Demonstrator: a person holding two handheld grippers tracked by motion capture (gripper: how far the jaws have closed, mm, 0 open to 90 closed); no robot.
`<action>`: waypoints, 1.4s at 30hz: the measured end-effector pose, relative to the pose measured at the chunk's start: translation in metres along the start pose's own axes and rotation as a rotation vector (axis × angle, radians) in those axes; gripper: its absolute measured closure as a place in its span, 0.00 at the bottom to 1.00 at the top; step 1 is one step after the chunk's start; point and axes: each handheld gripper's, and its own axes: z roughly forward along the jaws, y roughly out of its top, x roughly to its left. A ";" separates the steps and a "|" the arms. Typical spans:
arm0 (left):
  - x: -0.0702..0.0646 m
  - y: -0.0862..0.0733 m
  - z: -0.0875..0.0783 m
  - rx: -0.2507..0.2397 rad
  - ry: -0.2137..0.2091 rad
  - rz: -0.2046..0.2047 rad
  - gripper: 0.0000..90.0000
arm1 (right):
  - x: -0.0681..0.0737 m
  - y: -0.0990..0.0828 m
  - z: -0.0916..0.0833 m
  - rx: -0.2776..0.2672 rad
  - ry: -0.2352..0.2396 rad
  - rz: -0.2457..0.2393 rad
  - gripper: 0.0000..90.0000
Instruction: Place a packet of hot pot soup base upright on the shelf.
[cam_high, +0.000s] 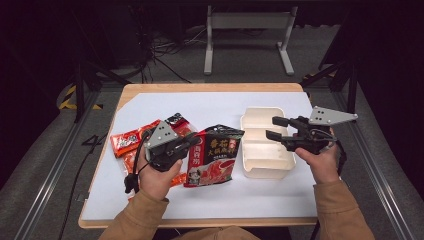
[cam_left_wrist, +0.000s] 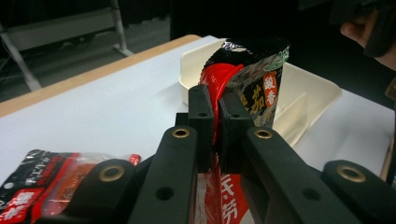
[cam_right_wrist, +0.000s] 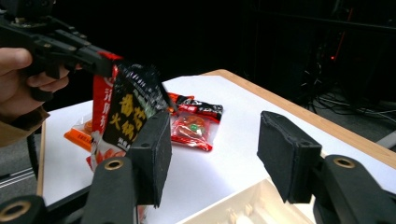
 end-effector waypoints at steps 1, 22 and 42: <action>0.001 0.000 -0.001 -0.005 0.000 -0.003 0.96 | 0.001 0.001 0.001 0.004 0.004 0.000 0.50; 0.002 0.003 -0.014 -0.081 0.009 -0.025 0.96 | 0.031 0.018 0.057 0.119 0.134 0.025 0.39; 0.001 0.003 -0.017 -0.127 -0.027 -0.026 0.96 | 0.038 0.027 0.098 0.157 0.236 0.040 0.44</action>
